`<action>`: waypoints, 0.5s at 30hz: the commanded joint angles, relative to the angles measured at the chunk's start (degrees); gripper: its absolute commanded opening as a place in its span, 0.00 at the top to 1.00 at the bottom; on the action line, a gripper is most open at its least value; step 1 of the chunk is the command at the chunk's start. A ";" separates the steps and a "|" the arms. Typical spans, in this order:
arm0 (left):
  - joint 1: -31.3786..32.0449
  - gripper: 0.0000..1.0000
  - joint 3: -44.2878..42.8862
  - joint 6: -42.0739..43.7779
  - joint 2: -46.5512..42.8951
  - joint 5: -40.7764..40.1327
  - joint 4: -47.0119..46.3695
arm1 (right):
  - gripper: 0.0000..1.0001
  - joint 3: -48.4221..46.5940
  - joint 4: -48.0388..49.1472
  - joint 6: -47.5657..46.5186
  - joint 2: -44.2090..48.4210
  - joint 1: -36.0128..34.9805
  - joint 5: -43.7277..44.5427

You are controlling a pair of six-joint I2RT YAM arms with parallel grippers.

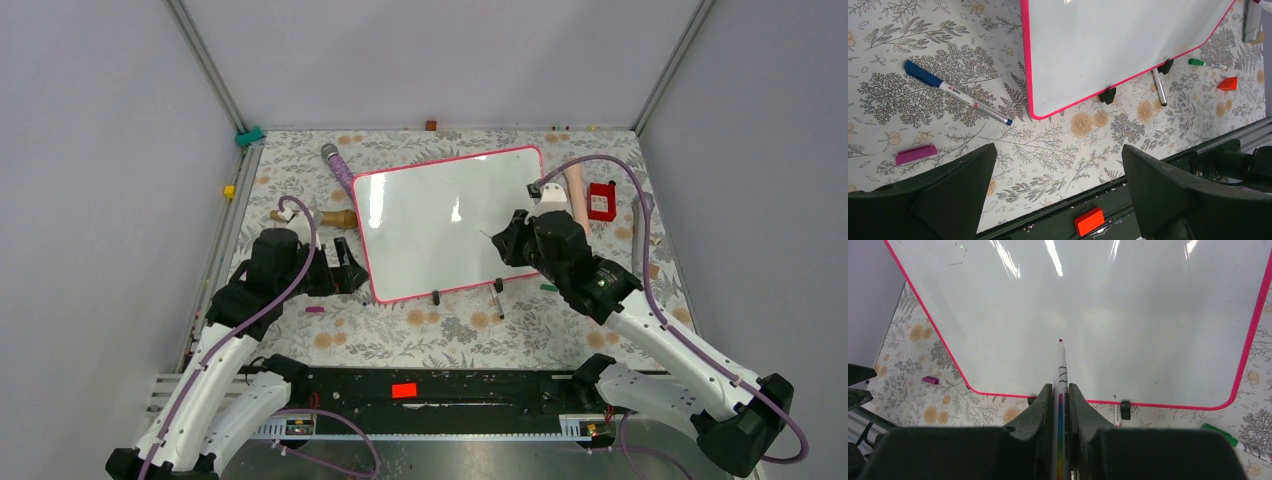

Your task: Write a sentence on the whiteboard

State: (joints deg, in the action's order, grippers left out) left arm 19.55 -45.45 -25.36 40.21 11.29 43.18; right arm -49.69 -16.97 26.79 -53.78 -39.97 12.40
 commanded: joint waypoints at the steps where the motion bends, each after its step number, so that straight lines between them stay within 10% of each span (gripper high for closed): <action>1: 0.22 0.01 0.27 1.12 -0.35 1.19 -2.83 | 1.00 -2.54 4.35 -4.05 -0.66 0.18 -0.44; 15: 0.16 0.01 0.40 1.28 -0.93 2.28 -3.13 | 1.00 -8.74 6.75 -7.81 -4.96 0.16 -3.99</action>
State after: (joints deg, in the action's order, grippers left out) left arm 19.57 -45.32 -25.23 40.21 11.90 42.76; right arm -54.87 -13.04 21.15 -58.39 -39.97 9.72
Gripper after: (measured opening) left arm 0.985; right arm 0.153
